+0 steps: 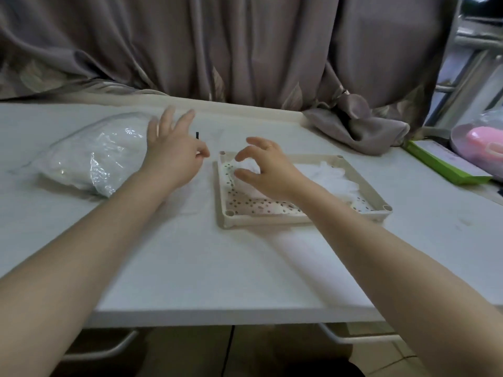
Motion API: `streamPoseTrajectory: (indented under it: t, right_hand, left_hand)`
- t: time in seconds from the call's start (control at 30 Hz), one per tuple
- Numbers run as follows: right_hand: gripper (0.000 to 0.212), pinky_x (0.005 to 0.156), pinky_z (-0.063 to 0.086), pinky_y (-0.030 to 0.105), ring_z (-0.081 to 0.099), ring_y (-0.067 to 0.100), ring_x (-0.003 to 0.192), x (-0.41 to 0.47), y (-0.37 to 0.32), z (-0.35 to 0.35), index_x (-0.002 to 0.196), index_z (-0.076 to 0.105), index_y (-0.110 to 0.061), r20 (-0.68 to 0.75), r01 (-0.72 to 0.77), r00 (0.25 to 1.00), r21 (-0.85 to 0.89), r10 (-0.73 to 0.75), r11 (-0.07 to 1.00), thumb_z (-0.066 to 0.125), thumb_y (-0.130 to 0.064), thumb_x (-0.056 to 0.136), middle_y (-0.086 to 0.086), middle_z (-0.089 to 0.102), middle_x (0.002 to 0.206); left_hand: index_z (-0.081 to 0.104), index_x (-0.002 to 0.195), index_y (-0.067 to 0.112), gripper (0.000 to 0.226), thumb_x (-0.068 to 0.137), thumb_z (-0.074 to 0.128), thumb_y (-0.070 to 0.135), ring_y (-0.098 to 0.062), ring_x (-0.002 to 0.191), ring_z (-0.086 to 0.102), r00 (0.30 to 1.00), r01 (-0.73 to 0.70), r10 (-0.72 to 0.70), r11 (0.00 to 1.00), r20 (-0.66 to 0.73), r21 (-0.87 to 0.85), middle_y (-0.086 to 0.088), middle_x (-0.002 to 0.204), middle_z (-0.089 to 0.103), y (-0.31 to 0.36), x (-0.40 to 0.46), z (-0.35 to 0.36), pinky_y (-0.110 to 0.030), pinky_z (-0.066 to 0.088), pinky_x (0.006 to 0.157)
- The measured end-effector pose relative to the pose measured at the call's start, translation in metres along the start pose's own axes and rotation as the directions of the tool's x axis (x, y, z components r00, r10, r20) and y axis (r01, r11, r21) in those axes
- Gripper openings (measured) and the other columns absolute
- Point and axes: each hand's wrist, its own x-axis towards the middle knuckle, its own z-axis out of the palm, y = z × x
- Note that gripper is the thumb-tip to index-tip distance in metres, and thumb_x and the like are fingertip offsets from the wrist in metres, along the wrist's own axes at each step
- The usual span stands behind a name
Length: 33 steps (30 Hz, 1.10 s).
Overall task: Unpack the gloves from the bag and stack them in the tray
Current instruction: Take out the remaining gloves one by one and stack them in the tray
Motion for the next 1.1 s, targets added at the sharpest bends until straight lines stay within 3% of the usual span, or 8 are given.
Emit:
streamPoseTrajectory:
  t: [0.07, 0.17, 0.4, 0.57, 0.67, 0.8, 0.9, 1.1]
  right_hand:
    - [0.026, 0.105, 0.025, 0.027, 0.029, 0.025, 0.136, 0.012, -0.024, 0.015, 0.116, 0.061, -0.012, -0.012, 0.093, 0.996, 0.044, -0.093, 0.995, 0.054, -0.021, 0.093, 0.011, 0.040, 0.144]
    - [0.023, 0.090, 0.032, 0.021, 0.049, 0.025, 0.119, 0.032, -0.054, 0.037, 0.111, 0.064, -0.005, -0.032, 0.158, 0.987, 0.040, -0.157, 0.987, 0.050, -0.010, 0.094, 0.011, 0.055, 0.127]
    - [0.019, 0.074, 0.041, 0.030, 0.055, 0.028, 0.101, 0.063, -0.075, 0.076, 0.105, 0.054, -0.004, 0.160, -0.135, 0.978, -0.019, 0.137, 0.991, 0.051, -0.016, 0.091, 0.010, 0.059, 0.111]
    - [0.023, 0.068, 0.048, 0.031, 0.061, 0.029, 0.087, 0.065, -0.079, 0.084, 0.101, 0.062, 0.000, 0.127, -0.222, 0.967, 0.008, 0.219, 0.975, 0.059, -0.017, 0.086, 0.013, 0.064, 0.097]
    - [0.016, 0.053, 0.036, 0.027, 0.054, 0.025, 0.078, 0.060, -0.078, 0.084, 0.097, 0.062, -0.002, 0.053, -0.207, 0.978, 0.094, 0.203, 0.974, 0.055, -0.013, 0.087, 0.009, 0.058, 0.087]
    - [0.010, 0.063, 0.026, 0.027, 0.045, 0.018, 0.081, 0.053, -0.069, 0.072, 0.092, 0.058, -0.009, -0.122, -0.089, 0.984, 0.280, 0.128, 0.956, 0.051, -0.017, 0.092, 0.004, 0.051, 0.091]
    - [0.011, 0.070, 0.038, 0.028, 0.051, 0.016, 0.080, 0.047, -0.067, 0.061, 0.077, 0.057, -0.011, -0.153, -0.070, 0.964, 0.644, 0.219, 0.762, 0.051, -0.016, 0.085, 0.004, 0.057, 0.088]
    - [0.034, 0.057, 0.041, 0.027, 0.052, 0.020, 0.056, 0.046, -0.056, 0.032, 0.058, 0.052, -0.011, -0.067, 0.030, 0.882, 0.996, 0.467, 0.086, 0.036, -0.012, 0.088, 0.003, 0.061, 0.059]
  left_hand:
    - [0.067, 0.110, 0.035, 0.025, 0.092, 0.053, 0.024, -0.034, 0.143, -0.011, 0.991, 0.122, -0.126, 0.989, 0.044, 0.080, -0.002, 0.158, 0.002, -0.024, -0.007, 0.002, -0.048, -0.009, 0.114]
    - [0.055, 0.128, 0.031, 0.041, 0.089, 0.056, 0.020, -0.033, 0.143, 0.006, 0.954, 0.260, -0.256, 0.966, 0.157, -0.002, -0.006, 0.157, 0.006, -0.057, -0.014, 0.004, -0.044, 0.006, 0.116]
    - [0.036, 0.136, 0.011, 0.079, 0.073, 0.071, 0.044, -0.029, 0.128, 0.034, 0.951, 0.140, -0.111, 0.987, 0.287, -0.081, -0.005, 0.141, 0.041, -0.068, -0.017, 0.005, -0.037, 0.037, 0.096]
    - [0.022, 0.147, 0.023, 0.088, 0.076, 0.067, 0.047, -0.030, 0.137, 0.021, 0.949, 0.106, -0.068, 0.988, 0.307, -0.110, 0.001, 0.152, 0.027, -0.065, -0.022, 0.001, -0.039, 0.026, 0.107]
    - [0.030, 0.143, 0.039, 0.073, 0.080, 0.064, 0.046, -0.028, 0.143, 0.004, 0.930, 0.111, -0.084, 0.992, 0.358, -0.057, 0.001, 0.158, 0.006, -0.063, -0.021, 0.005, -0.043, 0.007, 0.115]
    - [0.042, 0.135, 0.034, 0.060, 0.081, 0.060, 0.051, -0.027, 0.144, 0.000, 0.919, 0.118, -0.107, 0.993, 0.381, -0.005, 0.001, 0.157, 0.009, -0.060, -0.021, 0.017, -0.048, -0.001, 0.113]
    - [0.054, 0.121, 0.024, 0.047, 0.081, 0.060, 0.048, -0.027, 0.140, 0.013, 0.927, 0.142, -0.146, 0.989, 0.344, 0.038, -0.002, 0.148, 0.026, -0.063, -0.017, 0.021, -0.048, 0.006, 0.113]
    - [0.059, 0.115, 0.024, 0.031, 0.087, 0.054, 0.037, -0.024, 0.138, 0.018, 0.945, 0.152, -0.153, 0.988, 0.288, 0.026, 0.000, 0.141, 0.036, -0.067, -0.017, 0.029, -0.047, 0.007, 0.114]
